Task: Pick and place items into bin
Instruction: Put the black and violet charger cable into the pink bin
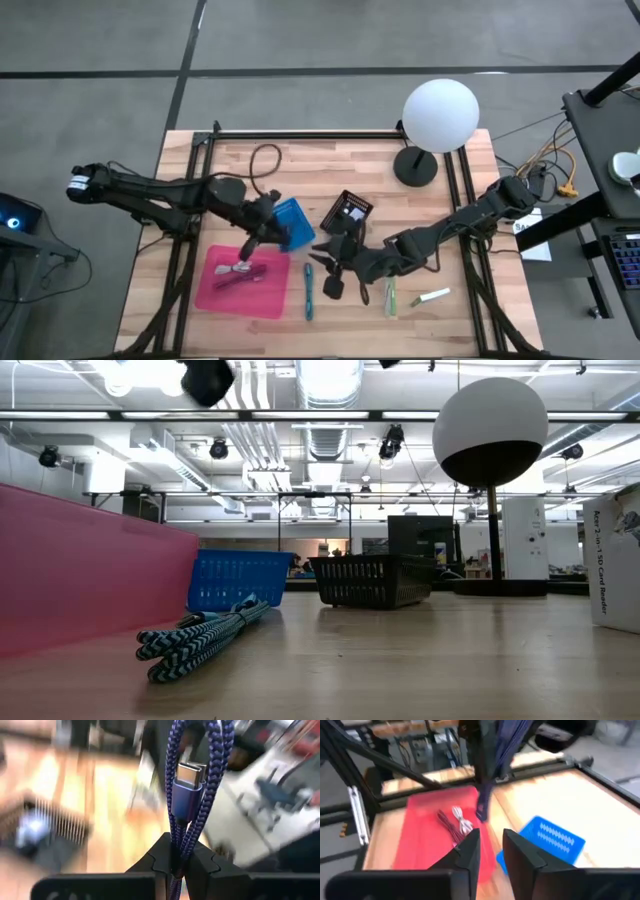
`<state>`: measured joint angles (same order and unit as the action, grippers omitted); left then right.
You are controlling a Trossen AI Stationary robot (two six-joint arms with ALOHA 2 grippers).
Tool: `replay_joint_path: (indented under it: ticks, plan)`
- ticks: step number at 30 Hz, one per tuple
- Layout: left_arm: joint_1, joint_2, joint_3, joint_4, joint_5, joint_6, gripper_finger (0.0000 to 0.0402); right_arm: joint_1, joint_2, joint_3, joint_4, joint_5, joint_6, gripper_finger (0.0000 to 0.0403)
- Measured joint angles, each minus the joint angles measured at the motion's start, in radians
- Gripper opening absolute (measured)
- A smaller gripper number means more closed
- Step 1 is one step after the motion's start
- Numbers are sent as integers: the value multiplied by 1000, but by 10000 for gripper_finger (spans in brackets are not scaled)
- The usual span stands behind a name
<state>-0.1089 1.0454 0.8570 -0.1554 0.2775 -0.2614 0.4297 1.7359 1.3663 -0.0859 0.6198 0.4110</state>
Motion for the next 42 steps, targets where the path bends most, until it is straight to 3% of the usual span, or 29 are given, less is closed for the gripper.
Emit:
replay_joint_path:
  ticks: [10, 14, 26, 37, 42]
  plan:
    - [-5, 27, 0, -682, 6, -240, 15, -9, 0, 0, -92, 3, 53, 117]
    - [-9, 58, 0, -809, 6, -264, 15, -21, 0, 0, -94, 7, 53, 123]
    - [-94, 129, 0, -566, 163, -167, 15, -34, 0, 0, -98, 8, 50, 111]
    - [-114, 280, 0, -563, 164, -151, 15, -35, 0, -1, -98, 8, 52, 109]
    - [-114, 303, 0, -562, 215, -151, 16, -35, 0, -1, -97, 8, 56, 121]
